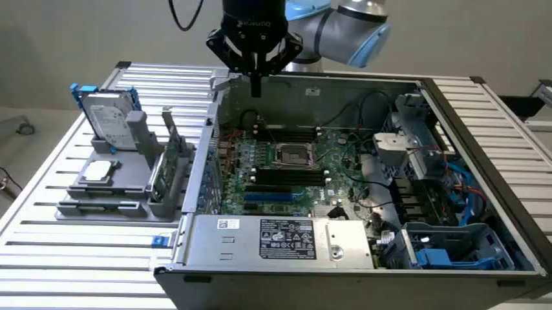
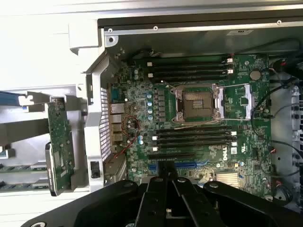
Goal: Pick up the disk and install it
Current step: 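Reach for the disk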
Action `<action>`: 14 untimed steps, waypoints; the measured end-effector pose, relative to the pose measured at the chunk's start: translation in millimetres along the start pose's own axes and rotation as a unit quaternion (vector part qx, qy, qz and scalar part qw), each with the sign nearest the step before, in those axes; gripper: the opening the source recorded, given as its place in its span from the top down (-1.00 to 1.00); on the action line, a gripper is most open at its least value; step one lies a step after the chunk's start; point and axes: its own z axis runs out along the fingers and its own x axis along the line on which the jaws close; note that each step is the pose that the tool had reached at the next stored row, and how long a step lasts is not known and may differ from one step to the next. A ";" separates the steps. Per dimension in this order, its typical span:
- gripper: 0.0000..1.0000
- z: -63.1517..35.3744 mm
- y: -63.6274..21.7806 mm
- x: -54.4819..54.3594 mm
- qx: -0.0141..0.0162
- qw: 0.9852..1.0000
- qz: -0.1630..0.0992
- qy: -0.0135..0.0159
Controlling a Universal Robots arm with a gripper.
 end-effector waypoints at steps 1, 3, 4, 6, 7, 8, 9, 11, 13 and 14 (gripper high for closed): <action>0.79 0.0 0.0 0.0 0.000 1.000 0.000 0.000; 0.79 0.0 0.0 0.0 0.000 1.000 0.000 0.000; 0.79 0.0 0.0 0.0 0.000 1.000 0.000 0.000; 0.79 0.0 0.0 0.0 0.000 1.000 0.000 0.000; 0.79 0.0 0.0 0.1 0.000 1.000 0.000 0.000; 0.79 0.0 0.0 0.9 0.000 1.000 0.000 0.000; 0.79 -0.1 -0.2 2.8 0.000 1.000 0.000 0.000; 0.79 -0.3 -0.7 11.5 0.000 1.000 0.000 0.000; 0.79 -0.3 -0.9 20.6 0.000 1.000 0.000 0.000; 0.79 -0.3 -0.9 25.2 0.000 1.000 0.000 0.000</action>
